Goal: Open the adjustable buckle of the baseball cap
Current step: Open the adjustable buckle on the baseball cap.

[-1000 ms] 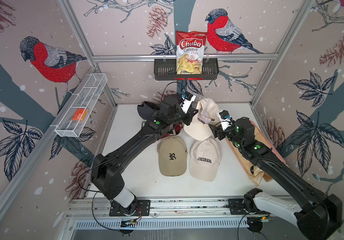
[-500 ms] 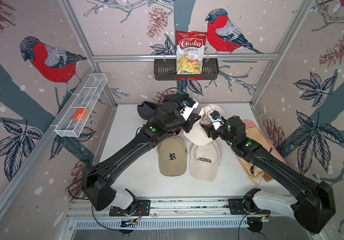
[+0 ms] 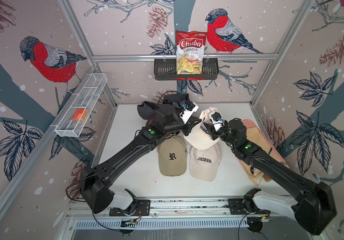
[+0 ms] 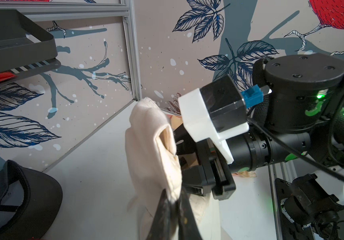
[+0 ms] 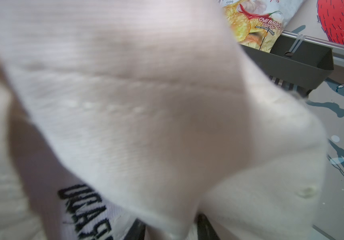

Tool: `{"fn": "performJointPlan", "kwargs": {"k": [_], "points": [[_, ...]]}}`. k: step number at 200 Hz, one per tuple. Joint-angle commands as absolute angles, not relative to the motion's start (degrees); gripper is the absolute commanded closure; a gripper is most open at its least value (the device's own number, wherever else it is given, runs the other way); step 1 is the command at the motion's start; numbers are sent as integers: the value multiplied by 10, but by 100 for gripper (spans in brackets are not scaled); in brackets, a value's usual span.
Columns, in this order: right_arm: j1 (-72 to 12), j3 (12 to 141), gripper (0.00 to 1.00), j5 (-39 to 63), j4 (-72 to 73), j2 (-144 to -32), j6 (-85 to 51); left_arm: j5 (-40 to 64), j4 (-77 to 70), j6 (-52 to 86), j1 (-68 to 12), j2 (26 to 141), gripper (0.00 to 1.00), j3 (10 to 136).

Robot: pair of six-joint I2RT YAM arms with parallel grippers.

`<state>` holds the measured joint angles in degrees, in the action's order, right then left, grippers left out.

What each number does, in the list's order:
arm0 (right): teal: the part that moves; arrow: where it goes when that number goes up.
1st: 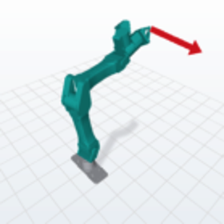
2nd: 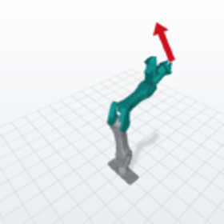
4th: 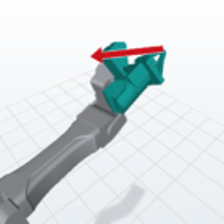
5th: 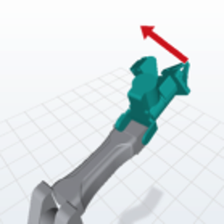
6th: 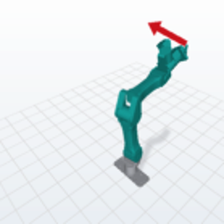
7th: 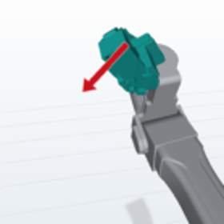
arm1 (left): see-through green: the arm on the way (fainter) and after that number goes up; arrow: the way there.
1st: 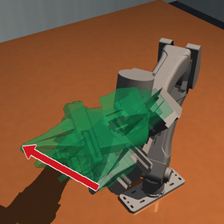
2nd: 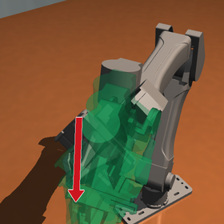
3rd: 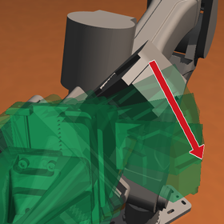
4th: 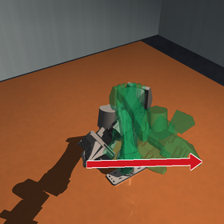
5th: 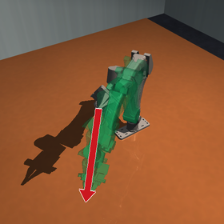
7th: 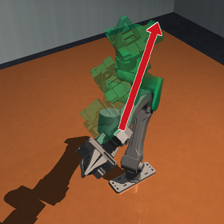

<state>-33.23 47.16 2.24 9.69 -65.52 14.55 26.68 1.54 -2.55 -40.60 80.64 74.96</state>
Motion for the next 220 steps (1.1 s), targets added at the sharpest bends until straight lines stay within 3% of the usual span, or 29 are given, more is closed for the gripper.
{"fn": "performJointPlan", "kwargs": {"k": [1,16,52,144,220], "points": [[-333,465,69,43,131,-648,132,272,-45,-13,-406,800,100,745],[-333,465,75,48,127,-645,129,268,-46,-11,-406,800,100,743],[-332,470,78,67,98,-618,120,240,-52,-11,-396,798,100,717],[-275,558,94,252,-18,-583,56,181,-104,-16,-381,791,100,633],[-234,600,100,377,31,-634,-33,83,-106,-56,-404,774,63,615]]}}
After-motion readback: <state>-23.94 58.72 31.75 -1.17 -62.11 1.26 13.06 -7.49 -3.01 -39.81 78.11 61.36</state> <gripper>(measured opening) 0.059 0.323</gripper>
